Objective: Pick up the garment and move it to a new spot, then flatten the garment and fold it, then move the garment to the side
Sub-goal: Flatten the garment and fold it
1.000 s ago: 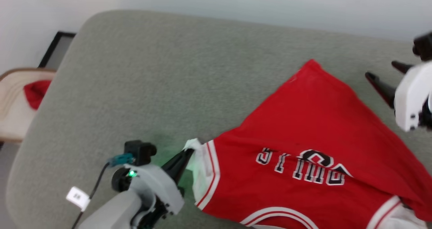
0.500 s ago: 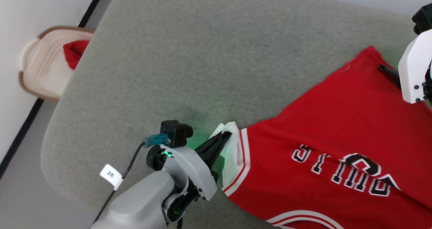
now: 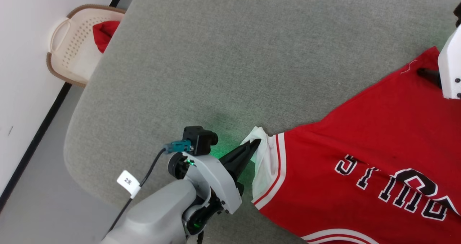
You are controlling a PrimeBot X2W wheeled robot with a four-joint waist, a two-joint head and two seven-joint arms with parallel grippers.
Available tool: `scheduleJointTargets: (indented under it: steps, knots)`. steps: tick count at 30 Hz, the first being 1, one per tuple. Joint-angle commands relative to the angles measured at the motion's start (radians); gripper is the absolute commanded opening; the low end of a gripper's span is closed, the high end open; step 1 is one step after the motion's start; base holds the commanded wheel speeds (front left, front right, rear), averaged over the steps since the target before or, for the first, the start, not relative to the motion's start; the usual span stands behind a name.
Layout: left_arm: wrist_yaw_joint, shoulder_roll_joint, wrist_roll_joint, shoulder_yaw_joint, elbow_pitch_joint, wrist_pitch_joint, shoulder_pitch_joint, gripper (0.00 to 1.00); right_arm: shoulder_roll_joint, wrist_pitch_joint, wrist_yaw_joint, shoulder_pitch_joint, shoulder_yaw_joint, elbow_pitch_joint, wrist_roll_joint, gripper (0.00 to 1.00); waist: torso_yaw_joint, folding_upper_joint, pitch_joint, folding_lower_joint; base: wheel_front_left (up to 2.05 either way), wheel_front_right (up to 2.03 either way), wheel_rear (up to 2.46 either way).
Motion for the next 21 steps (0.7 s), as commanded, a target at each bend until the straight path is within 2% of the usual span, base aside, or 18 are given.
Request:
scheduleJointTargets:
  steps: [1,10,15,21]
  knots:
    - [0.000,0.005,-0.007,-0.006,0.008,-0.001,-0.010,0.00,0.011,0.039,-0.001,0.081,0.055,0.049,0.010,0.00,-0.002,0.0000,0.002,0.0000,0.00,0.00,0.00]
    - [0.001,0.042,-0.053,-0.038,0.019,0.020,-0.038,0.00,0.019,0.023,-0.001,0.010,0.056,0.080,0.057,0.00,-0.046,0.0000,-0.033,0.0000,0.00,0.00,0.00]
    - [0.000,0.101,-0.106,-0.045,0.019,0.112,-0.108,0.00,0.025,-0.032,-0.001,-0.053,0.048,0.037,0.097,0.00,-0.092,0.0000,-0.086,0.0000,0.00,0.00,0.00]
    - [0.000,0.168,-0.106,-0.035,0.026,0.212,-0.252,0.00,0.014,-0.099,-0.001,-0.095,0.071,-0.040,0.126,0.00,-0.160,0.0000,-0.166,0.0000,0.00,0.00,0.00]
